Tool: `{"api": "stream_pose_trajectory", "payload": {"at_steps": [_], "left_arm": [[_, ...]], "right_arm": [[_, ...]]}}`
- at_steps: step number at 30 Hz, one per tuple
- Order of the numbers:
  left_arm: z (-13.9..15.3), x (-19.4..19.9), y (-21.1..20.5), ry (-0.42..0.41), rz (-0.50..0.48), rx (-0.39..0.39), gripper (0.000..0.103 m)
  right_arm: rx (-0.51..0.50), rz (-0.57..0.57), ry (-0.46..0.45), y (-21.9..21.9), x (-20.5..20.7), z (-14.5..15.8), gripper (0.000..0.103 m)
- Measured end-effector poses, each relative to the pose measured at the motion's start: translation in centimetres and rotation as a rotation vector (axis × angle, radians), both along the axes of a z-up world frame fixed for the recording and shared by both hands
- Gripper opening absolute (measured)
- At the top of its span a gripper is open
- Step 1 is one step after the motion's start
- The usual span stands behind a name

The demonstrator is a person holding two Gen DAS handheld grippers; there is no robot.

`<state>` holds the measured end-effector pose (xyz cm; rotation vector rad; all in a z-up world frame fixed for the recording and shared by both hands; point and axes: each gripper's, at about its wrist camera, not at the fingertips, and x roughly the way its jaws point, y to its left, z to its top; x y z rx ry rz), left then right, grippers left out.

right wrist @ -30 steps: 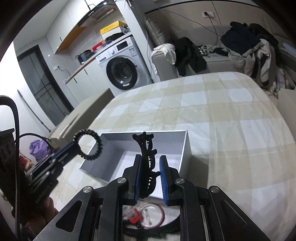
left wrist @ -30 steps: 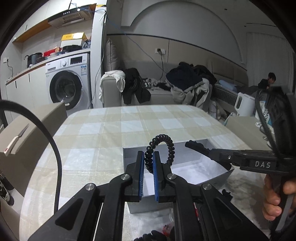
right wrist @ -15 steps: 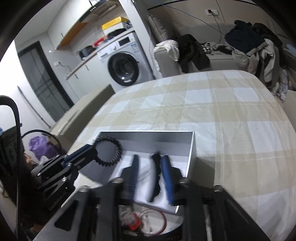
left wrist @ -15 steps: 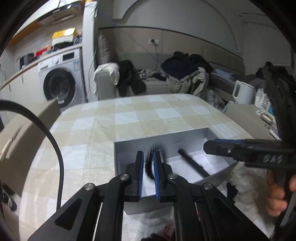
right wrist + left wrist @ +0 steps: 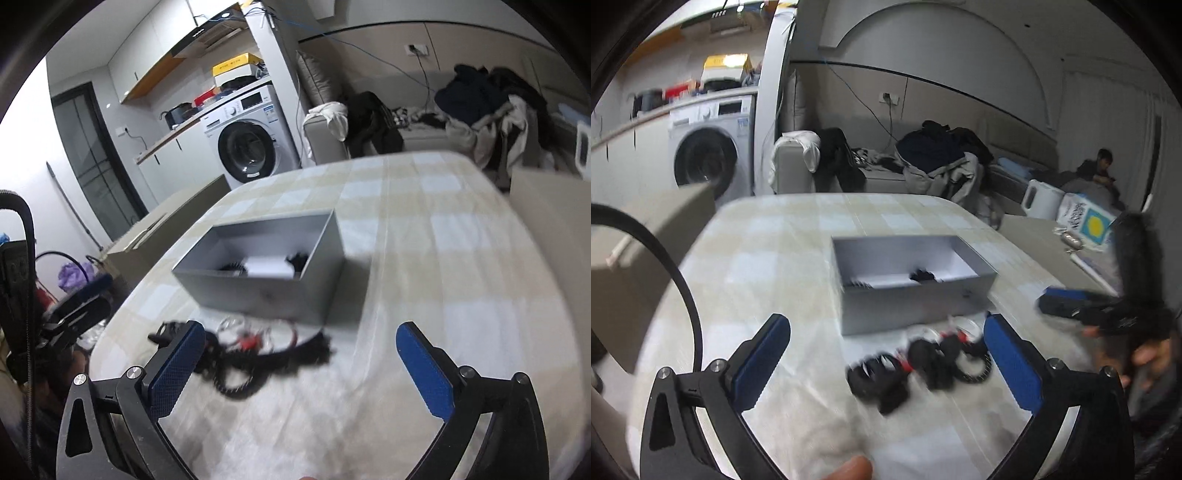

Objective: Organize jewelry
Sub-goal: 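Withdraw both open tools from the box back toward the pile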

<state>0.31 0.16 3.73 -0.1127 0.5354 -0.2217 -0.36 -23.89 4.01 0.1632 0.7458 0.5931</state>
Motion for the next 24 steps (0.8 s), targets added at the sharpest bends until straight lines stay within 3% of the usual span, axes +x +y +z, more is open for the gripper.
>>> {"api": "stream_pose_trajectory", "payload": {"at_steps": [6, 15, 20, 24], "left_arm": [[-1.2, 0.2, -0.9, -0.054, 0.120, 0.148, 0.102], [-2.3, -0.2, -0.4, -0.048, 0.155, 0.155, 0.102], [-3.1, -0.6, 0.3, -0.026, 0.149, 0.106, 0.102], [-3.3, -0.4, 0.8, -0.005, 0.150, 0.067, 0.102]], "right_arm": [[-0.075, 0.041, 0.023, 1.6, 0.0, -1.9, 0.103], [-0.176, 0.100, 0.015, 4.3, 0.2, -2.5, 0.103], [-0.305, 0.137, -0.021, 6.3, 0.1, -2.8, 0.103], [-0.344, 0.142, -0.011, 6.9, 0.5, -3.4, 0.103]]}}
